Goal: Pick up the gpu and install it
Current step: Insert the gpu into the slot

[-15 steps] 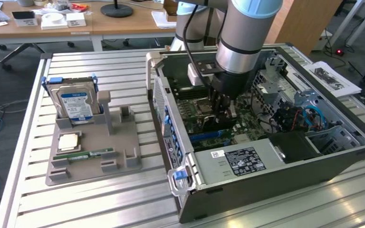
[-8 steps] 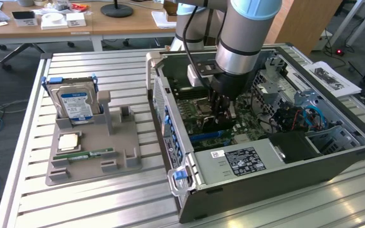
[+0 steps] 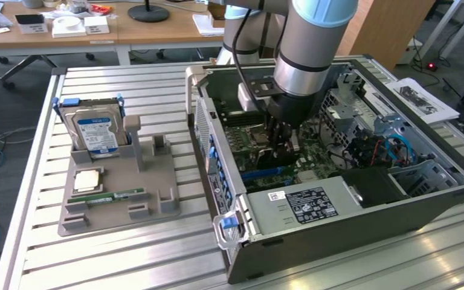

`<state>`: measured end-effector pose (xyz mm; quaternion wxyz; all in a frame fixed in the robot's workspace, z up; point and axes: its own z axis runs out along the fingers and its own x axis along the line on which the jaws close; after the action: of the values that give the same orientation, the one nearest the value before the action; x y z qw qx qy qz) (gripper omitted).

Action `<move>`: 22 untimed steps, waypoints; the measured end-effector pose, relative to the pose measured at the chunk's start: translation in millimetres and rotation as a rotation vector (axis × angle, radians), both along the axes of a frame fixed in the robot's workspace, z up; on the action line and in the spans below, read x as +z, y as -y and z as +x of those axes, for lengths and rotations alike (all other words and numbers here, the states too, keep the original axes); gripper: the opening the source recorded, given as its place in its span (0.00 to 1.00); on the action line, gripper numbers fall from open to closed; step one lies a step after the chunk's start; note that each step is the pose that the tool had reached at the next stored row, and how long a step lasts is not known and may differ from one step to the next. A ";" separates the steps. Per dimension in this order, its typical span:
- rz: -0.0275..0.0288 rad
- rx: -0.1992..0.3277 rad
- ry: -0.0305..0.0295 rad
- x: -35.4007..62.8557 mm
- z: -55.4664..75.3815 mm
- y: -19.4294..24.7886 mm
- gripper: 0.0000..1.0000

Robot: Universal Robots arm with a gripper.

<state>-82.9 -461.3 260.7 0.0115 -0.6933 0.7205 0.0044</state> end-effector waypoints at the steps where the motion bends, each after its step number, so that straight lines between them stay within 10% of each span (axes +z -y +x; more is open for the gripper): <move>1: 0.0000 0.000 0.0000 -0.3 0.0 0.0 0.27; 22: 0.0001 0.000 0.0001 -9.6 -1.5 0.0 0.27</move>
<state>-84.4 -461.3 251.1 0.0116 -0.6933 0.7205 0.0044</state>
